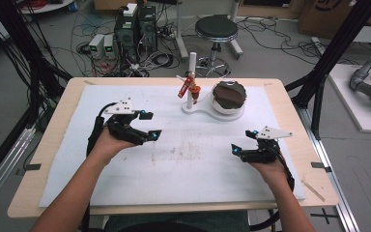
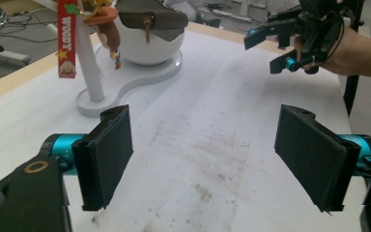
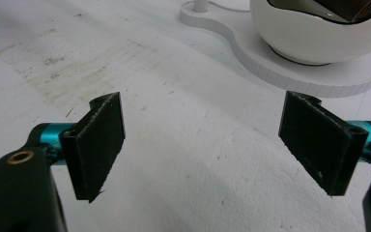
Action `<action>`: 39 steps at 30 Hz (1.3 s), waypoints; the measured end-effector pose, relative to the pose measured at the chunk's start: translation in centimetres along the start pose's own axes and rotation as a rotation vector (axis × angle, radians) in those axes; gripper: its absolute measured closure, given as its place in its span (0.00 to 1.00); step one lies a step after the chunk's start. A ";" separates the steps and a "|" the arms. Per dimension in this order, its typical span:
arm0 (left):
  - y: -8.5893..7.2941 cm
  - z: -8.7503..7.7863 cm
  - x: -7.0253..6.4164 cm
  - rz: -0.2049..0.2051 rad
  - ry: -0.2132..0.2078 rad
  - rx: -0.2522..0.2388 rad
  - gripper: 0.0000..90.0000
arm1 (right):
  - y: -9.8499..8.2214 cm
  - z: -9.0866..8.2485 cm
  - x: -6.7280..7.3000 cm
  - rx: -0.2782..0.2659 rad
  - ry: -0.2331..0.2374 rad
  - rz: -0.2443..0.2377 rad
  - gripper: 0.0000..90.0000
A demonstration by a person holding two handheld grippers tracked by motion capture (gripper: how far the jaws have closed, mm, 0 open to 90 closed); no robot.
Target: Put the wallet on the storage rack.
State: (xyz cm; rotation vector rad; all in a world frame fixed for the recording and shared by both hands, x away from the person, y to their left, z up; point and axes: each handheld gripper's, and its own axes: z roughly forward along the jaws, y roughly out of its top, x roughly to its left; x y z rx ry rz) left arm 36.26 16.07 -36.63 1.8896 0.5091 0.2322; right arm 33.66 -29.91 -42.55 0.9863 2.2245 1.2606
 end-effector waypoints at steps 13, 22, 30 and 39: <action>-3.5 -4.0 0.1 -0.017 0.048 -0.030 0.20 | 0.0 -0.1 -0.1 -0.012 0.004 -0.001 0.18; -6.7 -5.8 0.7 -0.037 0.099 -0.035 0.19 | 0.0 0.2 -0.4 -0.018 0.006 0.006 0.18; -7.8 -5.6 1.0 -0.049 0.112 -0.016 0.19 | 0.0 0.5 -0.5 -0.014 0.011 0.004 0.18; -8.0 -5.4 1.1 -0.046 0.099 -0.009 0.19 | 0.1 0.4 -0.4 -0.013 -0.005 -0.005 0.18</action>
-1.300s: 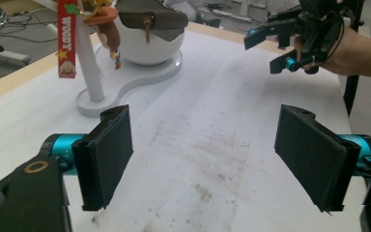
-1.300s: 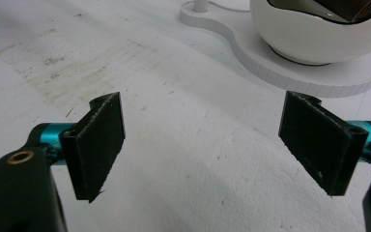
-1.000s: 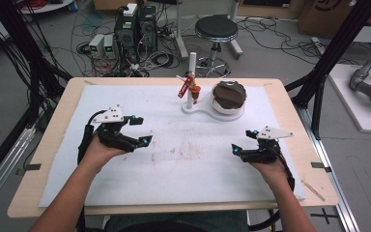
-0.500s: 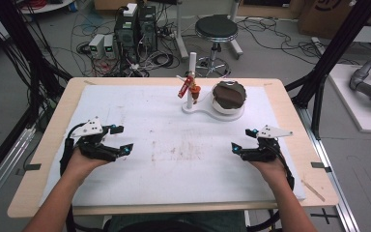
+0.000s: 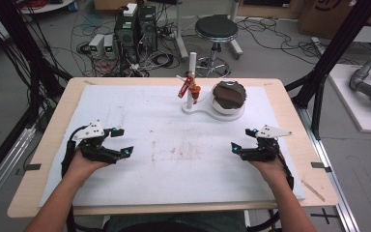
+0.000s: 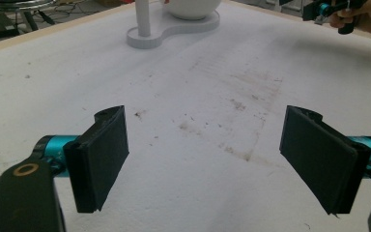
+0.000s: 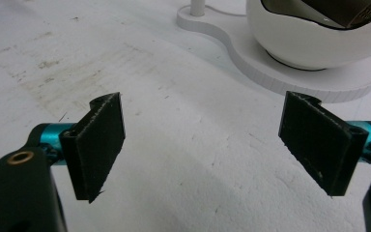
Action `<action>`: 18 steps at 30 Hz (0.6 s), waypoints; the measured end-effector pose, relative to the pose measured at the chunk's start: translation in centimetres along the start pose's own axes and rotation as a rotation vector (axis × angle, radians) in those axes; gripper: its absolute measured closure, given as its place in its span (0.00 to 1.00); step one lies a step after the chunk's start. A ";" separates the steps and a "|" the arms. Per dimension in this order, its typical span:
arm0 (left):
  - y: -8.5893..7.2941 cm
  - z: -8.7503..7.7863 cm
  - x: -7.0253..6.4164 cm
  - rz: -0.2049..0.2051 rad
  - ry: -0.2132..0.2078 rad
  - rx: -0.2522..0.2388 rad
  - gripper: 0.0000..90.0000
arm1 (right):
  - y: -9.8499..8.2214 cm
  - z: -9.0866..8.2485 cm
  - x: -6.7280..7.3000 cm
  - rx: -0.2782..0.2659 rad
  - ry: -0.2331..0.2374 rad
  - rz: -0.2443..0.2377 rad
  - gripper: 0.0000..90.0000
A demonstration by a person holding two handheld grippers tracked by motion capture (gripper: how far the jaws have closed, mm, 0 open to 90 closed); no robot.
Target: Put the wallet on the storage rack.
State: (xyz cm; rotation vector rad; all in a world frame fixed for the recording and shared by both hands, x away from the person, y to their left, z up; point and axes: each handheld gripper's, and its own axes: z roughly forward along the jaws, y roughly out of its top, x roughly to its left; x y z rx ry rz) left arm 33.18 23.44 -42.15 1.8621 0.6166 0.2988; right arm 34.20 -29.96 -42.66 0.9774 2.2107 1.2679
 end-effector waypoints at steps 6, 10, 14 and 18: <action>-0.2 0.0 0.2 -0.014 0.004 0.000 0.19 | 0.0 0.1 0.0 0.005 0.005 0.004 0.18; -0.3 0.1 0.3 -0.016 -0.006 0.007 0.19 | 0.0 0.1 0.0 0.006 0.005 0.004 0.18; -0.4 0.0 0.4 -0.022 -0.008 -0.001 0.19 | 0.0 0.1 0.0 0.007 0.001 0.000 0.18; -0.4 -0.1 0.6 -0.029 -0.006 -0.006 0.19 | 0.0 0.1 0.0 0.008 -0.001 -0.003 0.18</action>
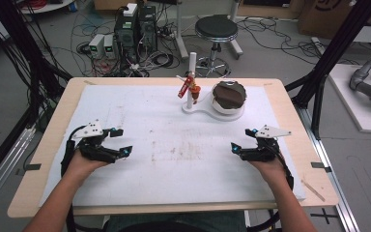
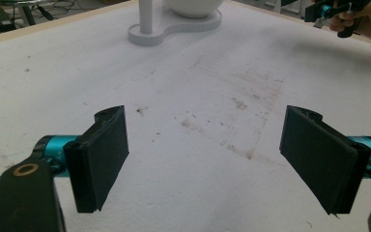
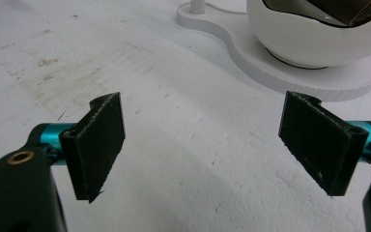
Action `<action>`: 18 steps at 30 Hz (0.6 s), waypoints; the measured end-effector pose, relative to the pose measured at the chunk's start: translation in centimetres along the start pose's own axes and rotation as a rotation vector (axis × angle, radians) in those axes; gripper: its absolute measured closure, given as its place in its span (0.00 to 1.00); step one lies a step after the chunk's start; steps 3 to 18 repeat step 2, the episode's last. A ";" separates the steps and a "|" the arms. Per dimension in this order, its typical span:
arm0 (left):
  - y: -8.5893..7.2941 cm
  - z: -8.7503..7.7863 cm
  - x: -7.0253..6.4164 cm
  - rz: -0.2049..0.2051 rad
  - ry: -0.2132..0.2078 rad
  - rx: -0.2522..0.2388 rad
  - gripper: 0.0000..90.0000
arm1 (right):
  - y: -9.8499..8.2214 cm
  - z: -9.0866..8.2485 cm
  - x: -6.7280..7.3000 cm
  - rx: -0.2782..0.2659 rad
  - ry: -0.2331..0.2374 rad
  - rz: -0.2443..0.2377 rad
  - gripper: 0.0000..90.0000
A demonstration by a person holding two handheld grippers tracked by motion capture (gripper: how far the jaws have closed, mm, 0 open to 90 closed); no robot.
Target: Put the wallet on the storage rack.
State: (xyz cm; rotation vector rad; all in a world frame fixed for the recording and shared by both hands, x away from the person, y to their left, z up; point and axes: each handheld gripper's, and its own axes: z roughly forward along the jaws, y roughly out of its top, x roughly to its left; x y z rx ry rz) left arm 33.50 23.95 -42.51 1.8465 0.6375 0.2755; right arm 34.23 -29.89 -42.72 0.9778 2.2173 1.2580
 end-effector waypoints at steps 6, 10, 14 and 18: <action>0.0 0.0 0.0 -0.001 0.002 -0.003 0.19 | 0.0 0.0 0.0 0.000 -0.001 0.001 0.18; 0.0 0.0 0.0 -0.001 0.002 -0.003 0.19 | 0.0 0.0 0.0 0.000 -0.001 0.001 0.18; 0.0 0.0 0.0 -0.001 0.002 -0.003 0.19 | 0.0 0.0 0.0 0.000 -0.001 0.001 0.18; 0.0 0.0 0.0 -0.001 0.002 -0.003 0.19 | 0.0 0.0 0.0 0.000 -0.001 0.001 0.18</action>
